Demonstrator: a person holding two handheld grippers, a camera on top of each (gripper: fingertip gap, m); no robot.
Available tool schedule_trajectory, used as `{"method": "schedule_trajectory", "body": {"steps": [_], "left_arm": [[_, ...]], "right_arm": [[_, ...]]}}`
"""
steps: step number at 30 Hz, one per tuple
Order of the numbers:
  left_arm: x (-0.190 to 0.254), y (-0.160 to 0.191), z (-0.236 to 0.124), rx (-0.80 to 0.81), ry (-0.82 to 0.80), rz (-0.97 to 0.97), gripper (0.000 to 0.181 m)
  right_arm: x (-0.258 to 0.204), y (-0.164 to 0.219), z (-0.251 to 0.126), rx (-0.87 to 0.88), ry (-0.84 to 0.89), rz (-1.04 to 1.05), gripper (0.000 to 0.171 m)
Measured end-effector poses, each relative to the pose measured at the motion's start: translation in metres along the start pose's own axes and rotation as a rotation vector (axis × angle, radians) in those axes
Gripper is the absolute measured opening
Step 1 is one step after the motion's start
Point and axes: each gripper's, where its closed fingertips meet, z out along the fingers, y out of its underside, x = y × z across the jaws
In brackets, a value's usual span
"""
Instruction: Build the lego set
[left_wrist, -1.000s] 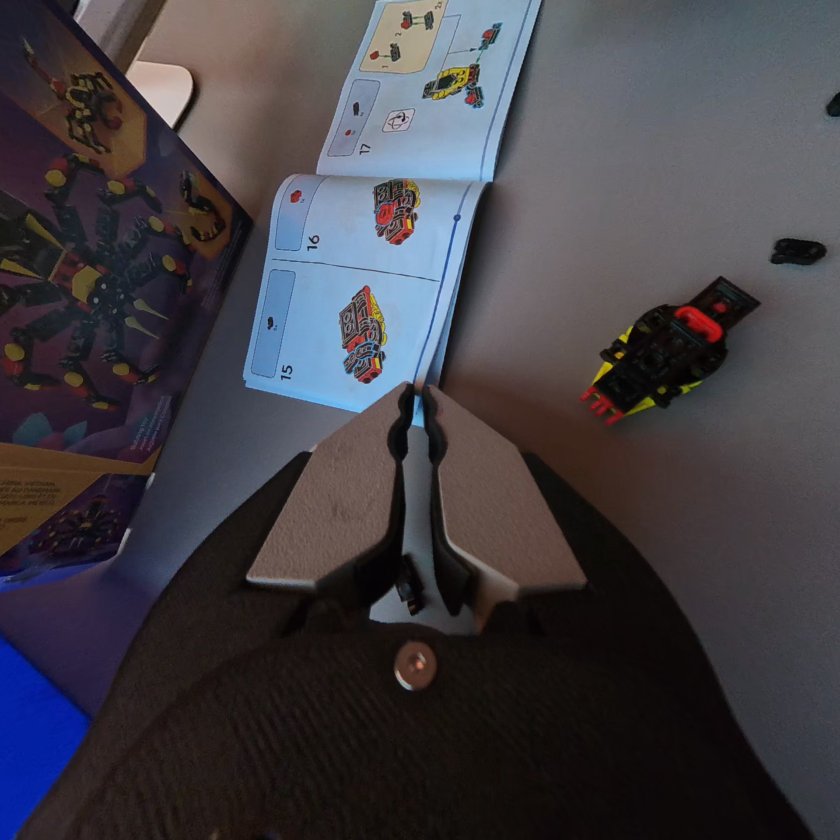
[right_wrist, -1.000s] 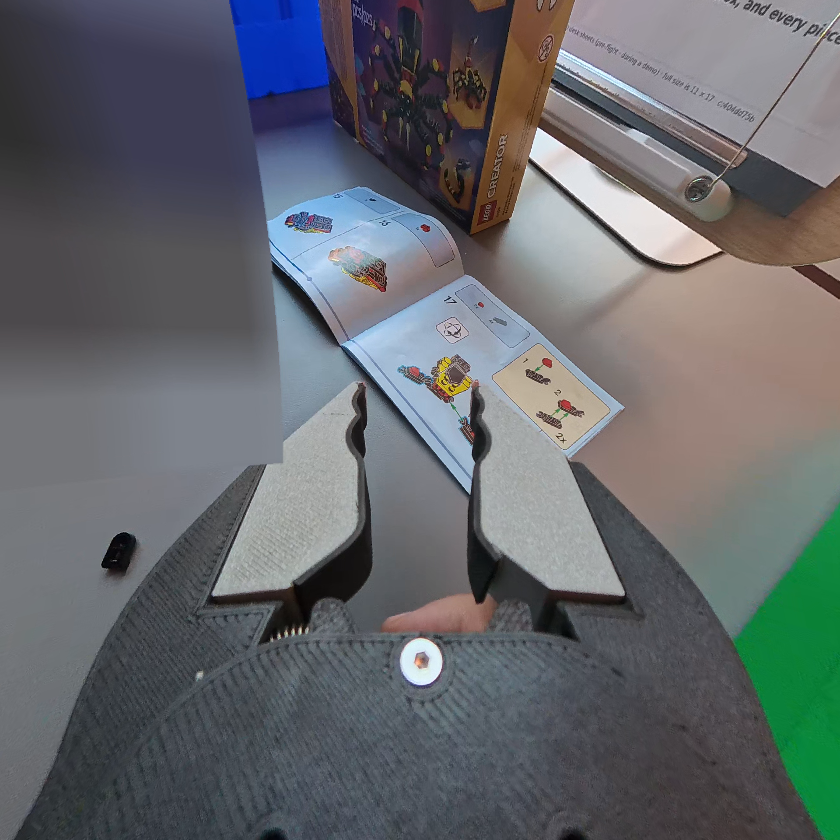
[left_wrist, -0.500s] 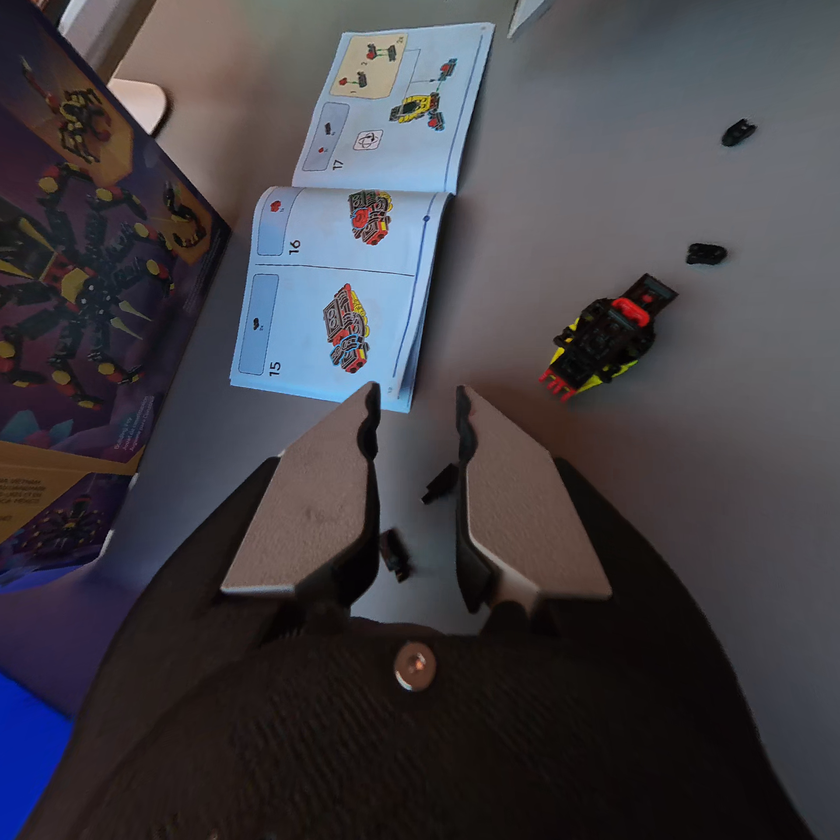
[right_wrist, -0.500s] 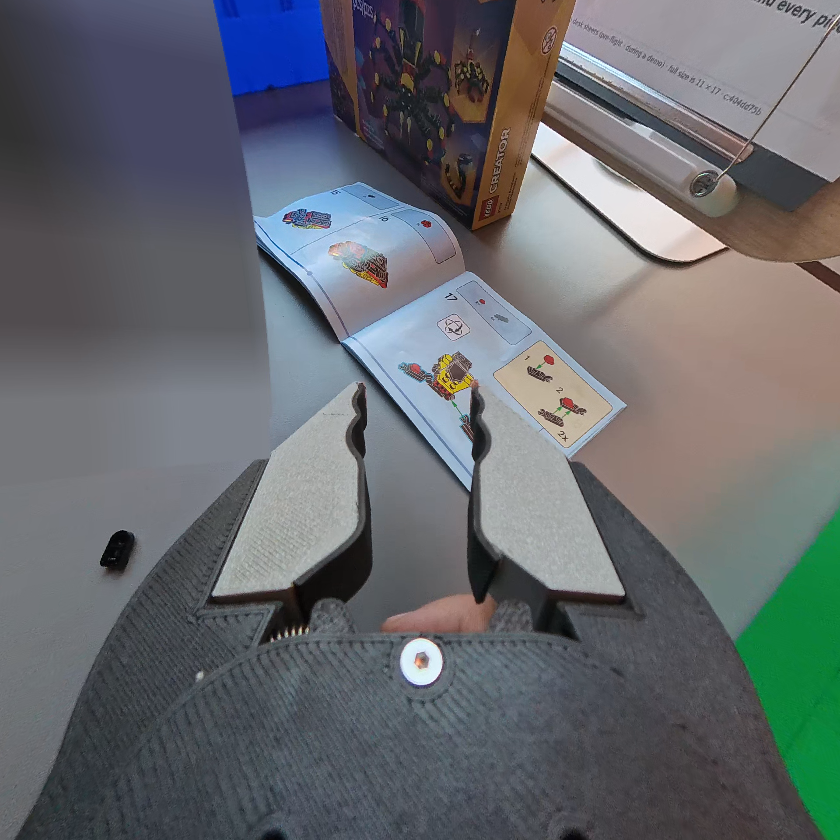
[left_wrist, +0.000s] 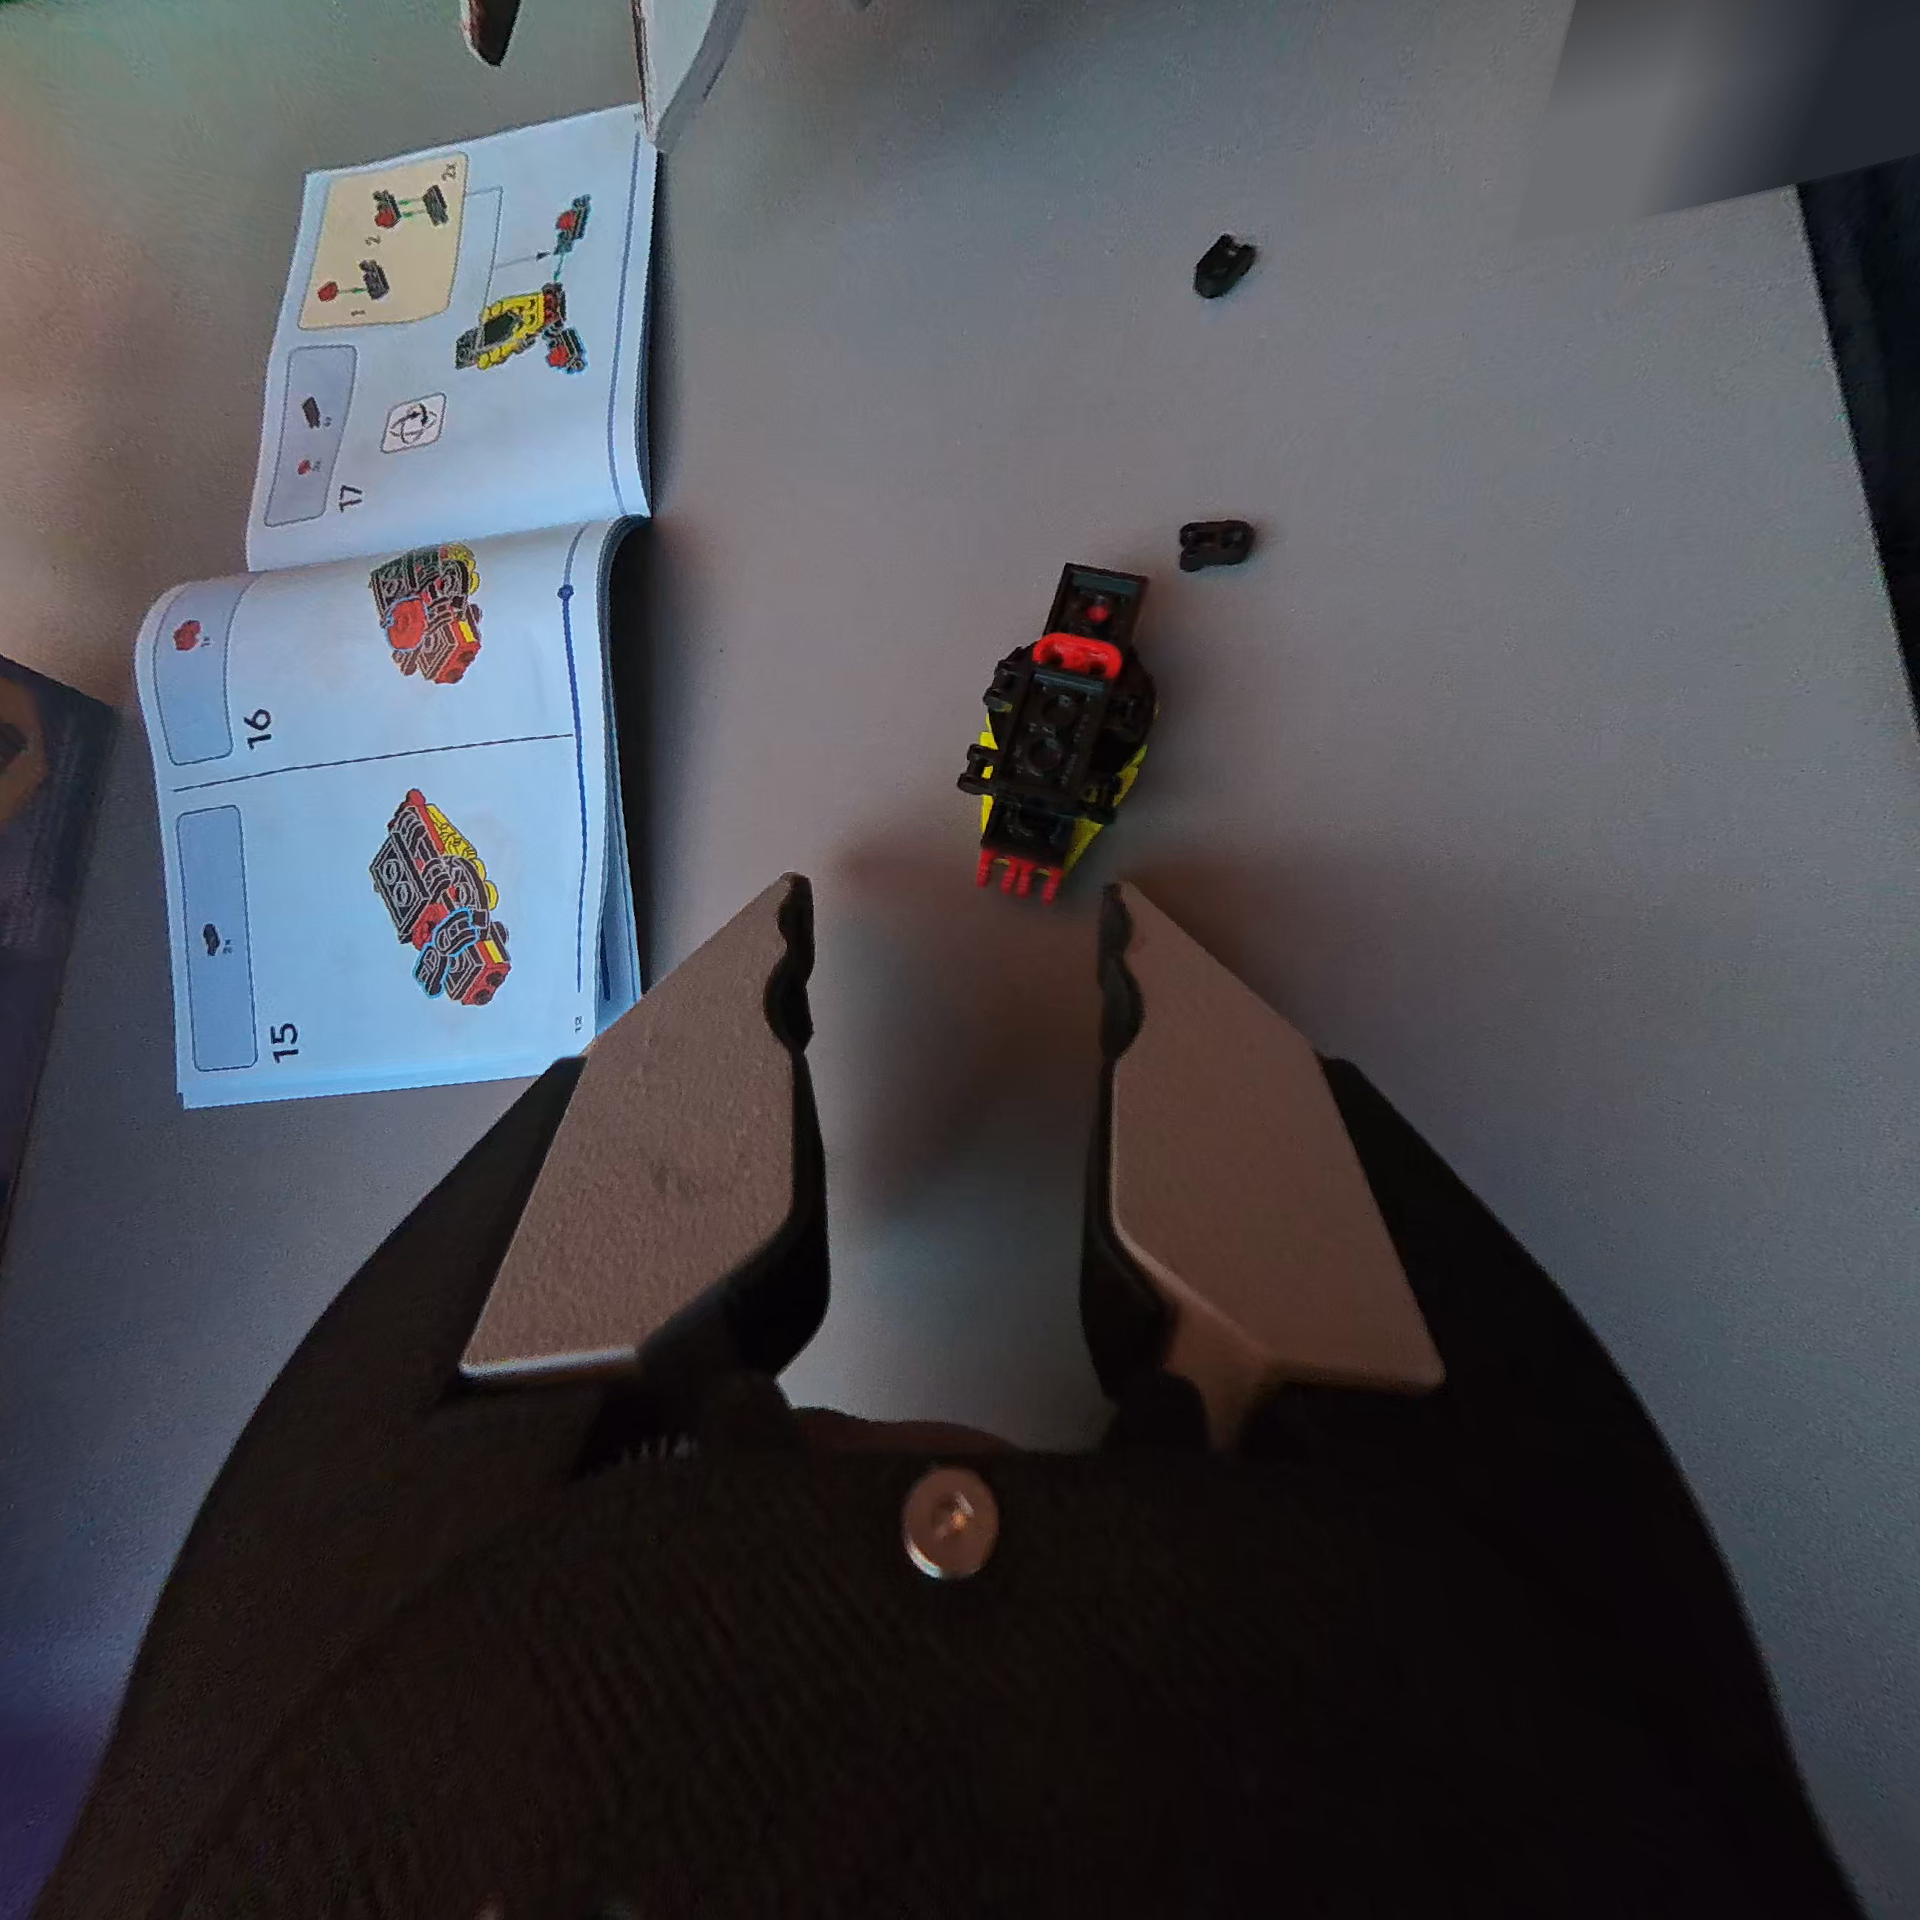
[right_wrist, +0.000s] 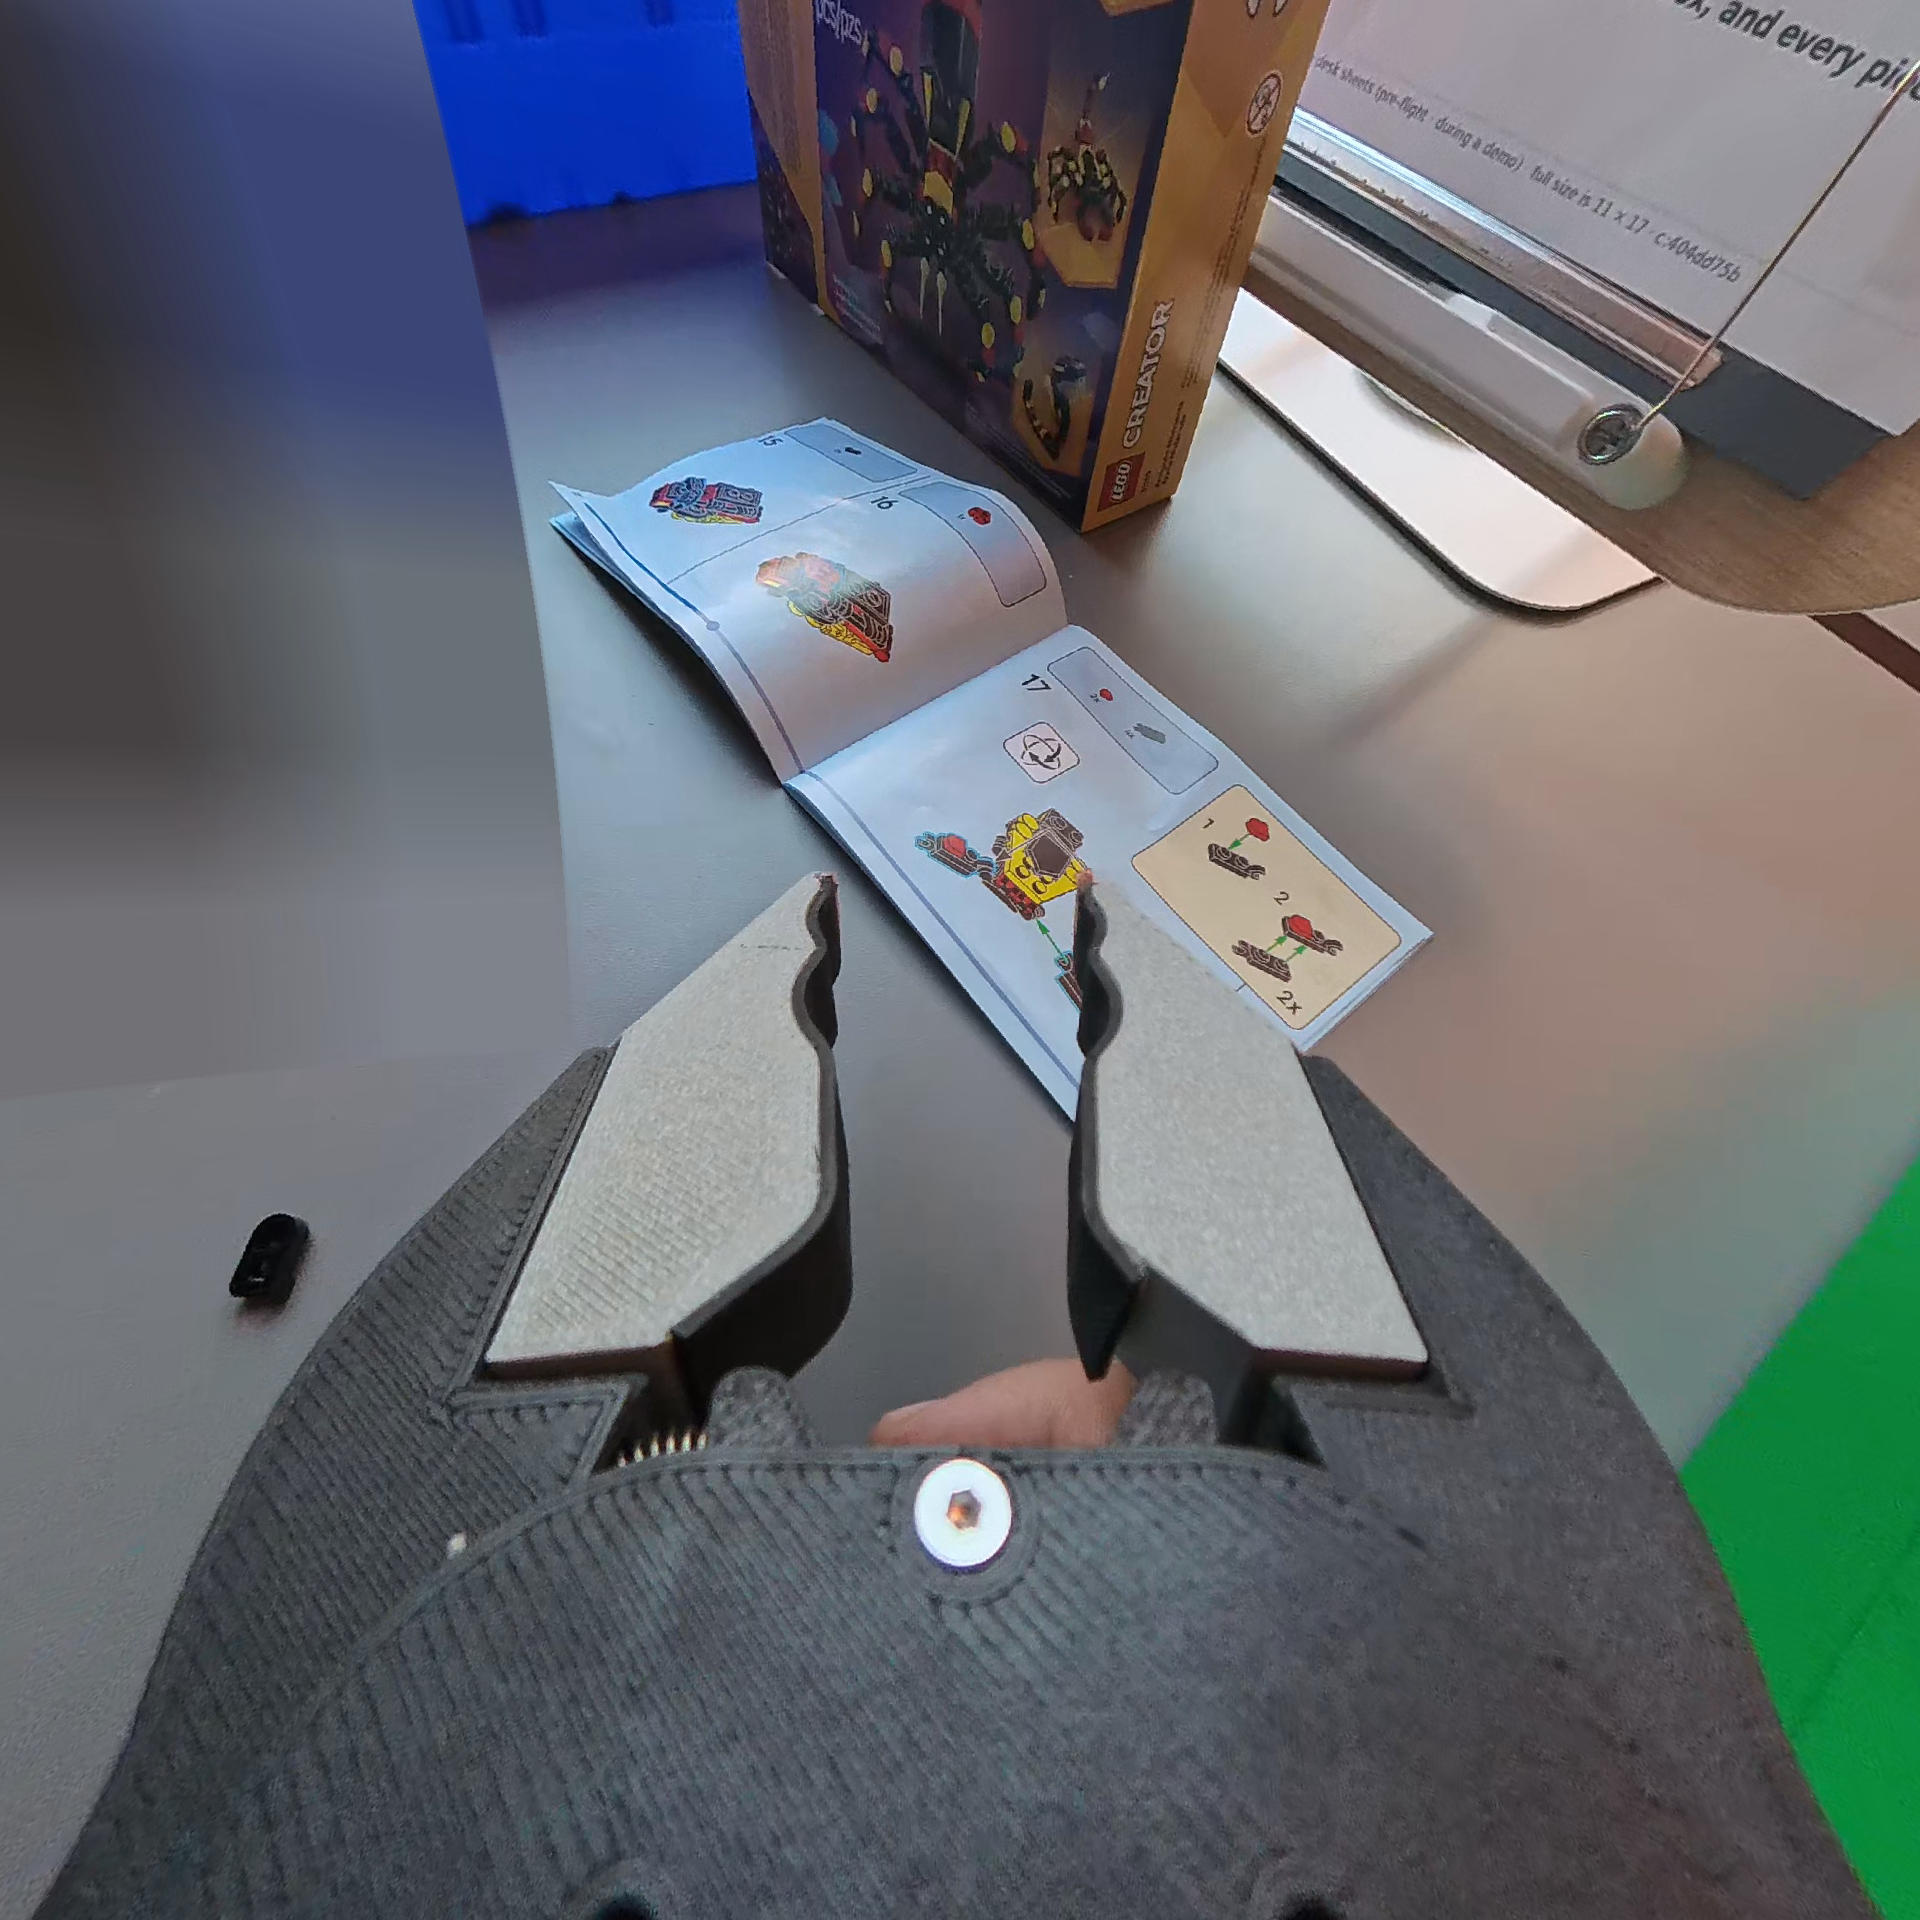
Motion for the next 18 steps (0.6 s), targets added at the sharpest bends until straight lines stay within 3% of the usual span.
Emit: {"method": "schedule_trajectory", "body": {"steps": [1, 8, 18], "left_arm": [[0.001, -0.002, 0.0, 0.011, 0.006, -0.002, 0.053], [0.007, -0.013, 0.013, 0.027, 0.007, 0.005, 0.049], [0.009, -0.018, 0.02, 0.023, -0.001, -0.003, 0.037]], "right_arm": [[0.0, 0.0, 0.0, 0.0, -0.002, -0.001, 0.042], [-0.018, -0.002, 0.0, 0.006, -0.083, -0.03, 0.039], [-0.098, 0.009, -0.003, -0.06, -0.41, -0.2, 0.032]]}}
